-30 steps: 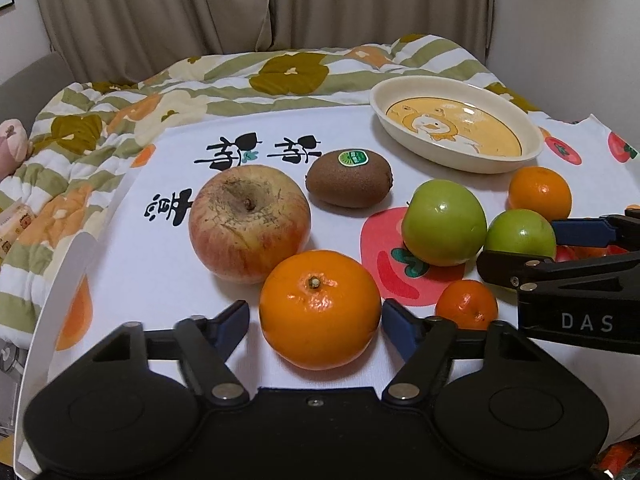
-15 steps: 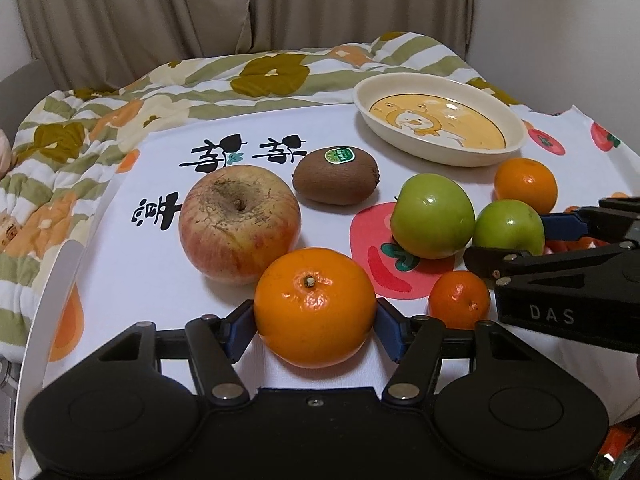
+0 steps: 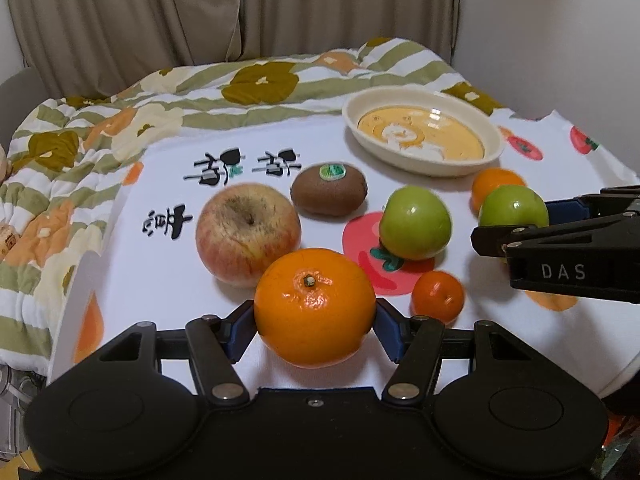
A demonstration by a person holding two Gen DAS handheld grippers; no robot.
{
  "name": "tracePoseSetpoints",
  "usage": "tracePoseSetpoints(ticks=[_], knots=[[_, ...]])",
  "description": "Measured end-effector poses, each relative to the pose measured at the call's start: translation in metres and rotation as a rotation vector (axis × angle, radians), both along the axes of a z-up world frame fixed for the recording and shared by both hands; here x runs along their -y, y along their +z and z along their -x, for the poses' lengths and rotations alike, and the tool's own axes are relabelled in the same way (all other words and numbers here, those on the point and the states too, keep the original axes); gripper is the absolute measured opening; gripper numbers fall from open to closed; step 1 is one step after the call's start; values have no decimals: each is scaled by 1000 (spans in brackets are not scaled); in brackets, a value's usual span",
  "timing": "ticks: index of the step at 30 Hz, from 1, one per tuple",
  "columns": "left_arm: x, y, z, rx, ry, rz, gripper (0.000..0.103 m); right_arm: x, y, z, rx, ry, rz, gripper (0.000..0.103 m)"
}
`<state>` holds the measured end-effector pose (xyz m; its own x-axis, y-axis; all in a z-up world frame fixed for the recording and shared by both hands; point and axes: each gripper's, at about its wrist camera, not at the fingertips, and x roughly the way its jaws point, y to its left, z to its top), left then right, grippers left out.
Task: Organize fruits
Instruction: 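Close the left tool on the orange while the right tool grips the green apple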
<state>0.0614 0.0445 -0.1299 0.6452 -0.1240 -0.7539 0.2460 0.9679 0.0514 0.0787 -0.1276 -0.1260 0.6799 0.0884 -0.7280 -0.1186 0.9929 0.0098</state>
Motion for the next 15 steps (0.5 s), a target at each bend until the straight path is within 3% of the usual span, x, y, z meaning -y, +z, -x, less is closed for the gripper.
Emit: tracePoseSetpoints(ticks=[15], knots=[[8, 74, -17, 47, -37, 46, 66, 35, 72, 9, 46, -110, -14, 71]])
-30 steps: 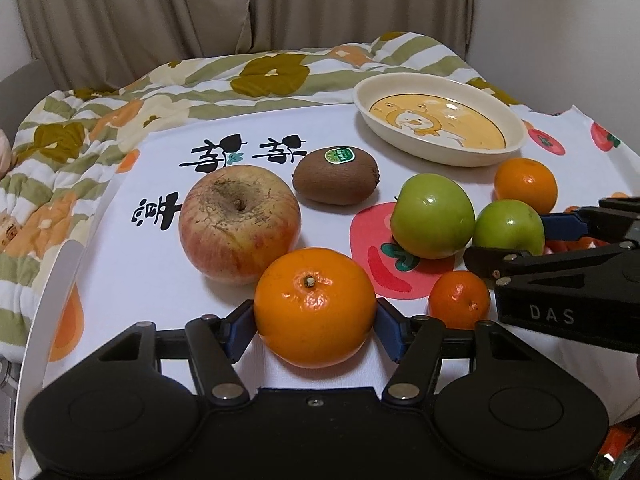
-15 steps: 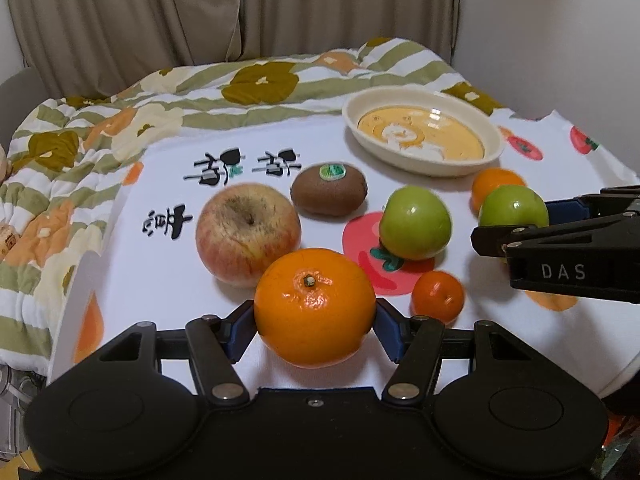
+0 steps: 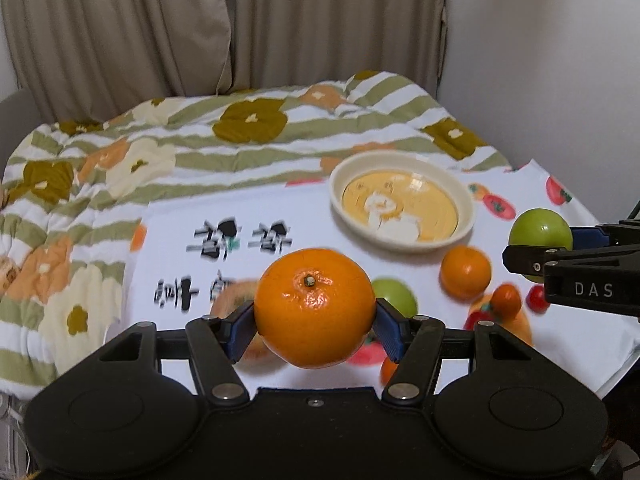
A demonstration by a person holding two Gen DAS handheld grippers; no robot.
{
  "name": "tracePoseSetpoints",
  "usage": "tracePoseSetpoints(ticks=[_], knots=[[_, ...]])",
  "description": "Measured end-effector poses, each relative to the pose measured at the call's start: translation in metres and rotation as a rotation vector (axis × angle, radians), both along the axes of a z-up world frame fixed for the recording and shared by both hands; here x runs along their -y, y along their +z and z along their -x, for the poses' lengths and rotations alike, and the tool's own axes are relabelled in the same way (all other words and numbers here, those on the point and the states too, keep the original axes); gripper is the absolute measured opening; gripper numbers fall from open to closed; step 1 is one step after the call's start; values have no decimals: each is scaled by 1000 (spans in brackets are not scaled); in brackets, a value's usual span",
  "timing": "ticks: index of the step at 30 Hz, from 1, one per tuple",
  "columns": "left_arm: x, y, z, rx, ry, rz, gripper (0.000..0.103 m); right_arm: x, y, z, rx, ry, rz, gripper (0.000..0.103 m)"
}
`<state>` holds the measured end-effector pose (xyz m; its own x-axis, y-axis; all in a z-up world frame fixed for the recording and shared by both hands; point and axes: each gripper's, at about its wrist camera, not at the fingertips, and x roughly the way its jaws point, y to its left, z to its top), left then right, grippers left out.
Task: Organize fruits
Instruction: 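Close the left tool on the orange while the right tool grips the green apple, then carry the orange into the duck bowl with the left tool while the right tool carries the green apple there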
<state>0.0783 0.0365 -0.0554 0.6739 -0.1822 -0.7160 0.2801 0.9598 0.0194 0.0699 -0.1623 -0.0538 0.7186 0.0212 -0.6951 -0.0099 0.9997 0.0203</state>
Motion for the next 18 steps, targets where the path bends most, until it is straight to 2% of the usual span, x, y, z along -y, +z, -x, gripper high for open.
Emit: tracePoseSetpoints(ticks=[9, 18], knots=[[35, 28, -35, 66, -9, -5, 66, 40, 21, -43, 26, 5, -8, 71], [77, 20, -103, 66, -3, -23, 66, 71, 17, -113, 18, 69, -3, 71]])
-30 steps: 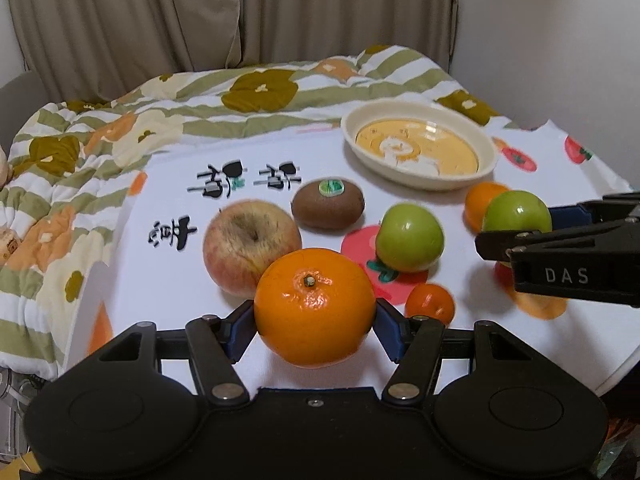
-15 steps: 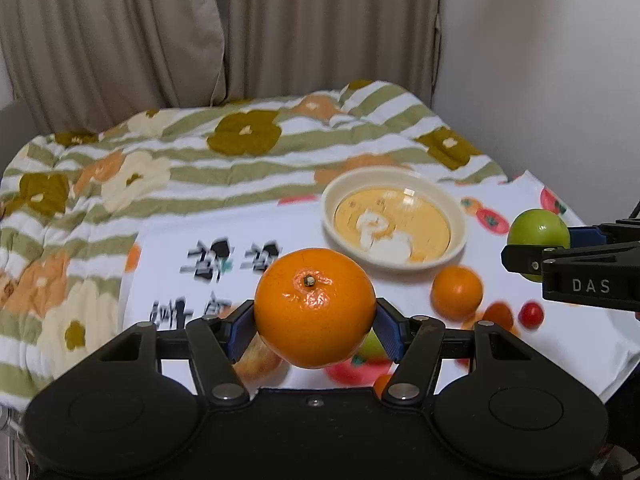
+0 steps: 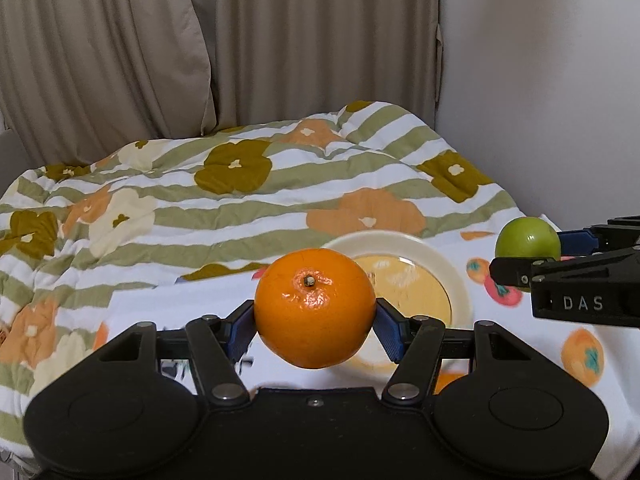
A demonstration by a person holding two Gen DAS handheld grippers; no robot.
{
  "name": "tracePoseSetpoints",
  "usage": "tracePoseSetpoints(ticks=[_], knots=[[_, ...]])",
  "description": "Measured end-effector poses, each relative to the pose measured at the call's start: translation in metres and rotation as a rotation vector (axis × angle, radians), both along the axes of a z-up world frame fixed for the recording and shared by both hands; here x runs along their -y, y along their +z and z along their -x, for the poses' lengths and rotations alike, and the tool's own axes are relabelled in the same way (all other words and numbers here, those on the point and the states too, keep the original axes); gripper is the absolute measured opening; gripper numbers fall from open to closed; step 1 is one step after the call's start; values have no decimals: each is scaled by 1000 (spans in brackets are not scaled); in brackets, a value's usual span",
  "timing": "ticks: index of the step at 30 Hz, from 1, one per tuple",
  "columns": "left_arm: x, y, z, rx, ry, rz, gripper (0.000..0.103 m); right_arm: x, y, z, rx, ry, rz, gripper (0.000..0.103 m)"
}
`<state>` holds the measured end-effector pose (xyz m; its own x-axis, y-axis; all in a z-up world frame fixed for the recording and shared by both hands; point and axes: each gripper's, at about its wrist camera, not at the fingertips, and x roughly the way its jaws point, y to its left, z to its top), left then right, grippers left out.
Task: Organize fruits
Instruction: 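Carry the orange into the duck bowl with the left tool while the right tool carries the green apple there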
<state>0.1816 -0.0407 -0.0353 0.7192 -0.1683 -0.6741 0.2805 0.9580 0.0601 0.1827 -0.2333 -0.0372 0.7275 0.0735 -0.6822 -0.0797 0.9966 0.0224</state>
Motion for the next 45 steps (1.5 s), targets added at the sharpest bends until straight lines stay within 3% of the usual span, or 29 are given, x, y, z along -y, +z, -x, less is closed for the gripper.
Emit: tracePoseSetpoints(ticks=[13, 22, 25, 27, 28, 29, 40, 45], knots=[[54, -55, -96, -58, 7, -59, 66, 32, -47, -103, -80, 73, 2, 71], [83, -88, -123, -111, -19, -108, 67, 41, -68, -128, -121, 115, 3, 71], [87, -91, -126, -125, -16, -129, 68, 43, -70, -132, -129, 121, -5, 71], [89, -88, -124, -99, -22, -151, 77, 45, -70, -134, -131, 124, -11, 71], [88, -87, -123, -92, -24, -162, 89, 45, -69, -135, -131, 125, -11, 71], [86, -85, -121, -93, -25, -157, 95, 45, -68, -135, -130, 129, -12, 71], [58, -71, -78, -112, 39, -148, 96, 34, -75, -130, -113, 248, 13, 71], [47, -70, -61, -119, 97, -151, 96, 12, -83, -127, -41, 375, 110, 71]])
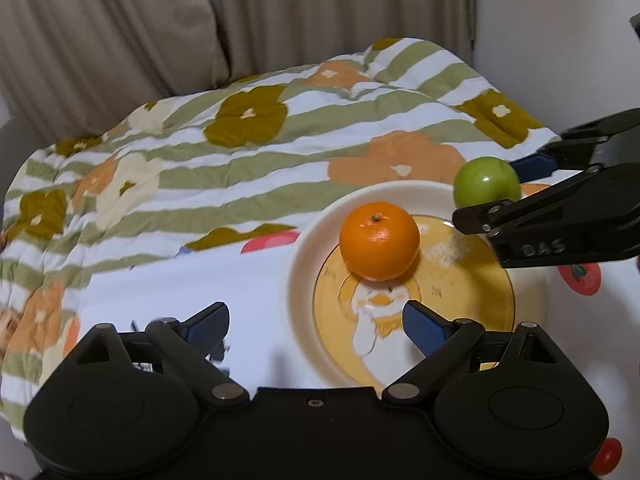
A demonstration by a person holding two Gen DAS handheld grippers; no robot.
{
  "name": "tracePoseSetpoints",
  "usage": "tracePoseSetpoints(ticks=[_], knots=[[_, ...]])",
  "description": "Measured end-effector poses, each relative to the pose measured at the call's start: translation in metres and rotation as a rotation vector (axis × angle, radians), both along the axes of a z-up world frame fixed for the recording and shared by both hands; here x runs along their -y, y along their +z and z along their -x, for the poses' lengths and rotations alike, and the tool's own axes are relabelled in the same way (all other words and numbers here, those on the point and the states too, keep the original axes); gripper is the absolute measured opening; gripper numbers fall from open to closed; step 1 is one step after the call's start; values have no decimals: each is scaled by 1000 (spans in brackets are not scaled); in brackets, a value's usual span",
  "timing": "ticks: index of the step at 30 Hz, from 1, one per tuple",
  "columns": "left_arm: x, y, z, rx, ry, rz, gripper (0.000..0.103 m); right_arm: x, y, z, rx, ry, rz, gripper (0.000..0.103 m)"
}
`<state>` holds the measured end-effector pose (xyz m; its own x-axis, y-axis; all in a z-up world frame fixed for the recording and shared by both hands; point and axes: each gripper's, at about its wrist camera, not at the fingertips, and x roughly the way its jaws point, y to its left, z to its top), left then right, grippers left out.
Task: Organize fruits
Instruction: 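Carry the orange into the duck bowl with the left tool while the right tool carries the green apple there, then open both tools in the bowl and pull them back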
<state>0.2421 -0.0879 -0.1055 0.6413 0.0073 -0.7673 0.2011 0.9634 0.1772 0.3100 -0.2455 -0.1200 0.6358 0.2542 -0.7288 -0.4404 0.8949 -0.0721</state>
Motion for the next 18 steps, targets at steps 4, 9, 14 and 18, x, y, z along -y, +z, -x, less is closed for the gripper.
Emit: tracePoseSetpoints(ticks=[4, 9, 14, 18], knots=[[-7, 2, 6, 0, 42, 5, 96, -12, -12, -1, 14, 61, 43, 71], [-13, 3, 11, 0, 75, 12, 96, -19, -24, -3, 1, 84, 64, 71], [-16, 5, 16, 2, 100, 10, 96, -22, -27, 0, 34, 100, 85, 85], [-17, 7, 25, 13, 127, 6, 96, -20, -15, 17, 146, 54, 132, 103]])
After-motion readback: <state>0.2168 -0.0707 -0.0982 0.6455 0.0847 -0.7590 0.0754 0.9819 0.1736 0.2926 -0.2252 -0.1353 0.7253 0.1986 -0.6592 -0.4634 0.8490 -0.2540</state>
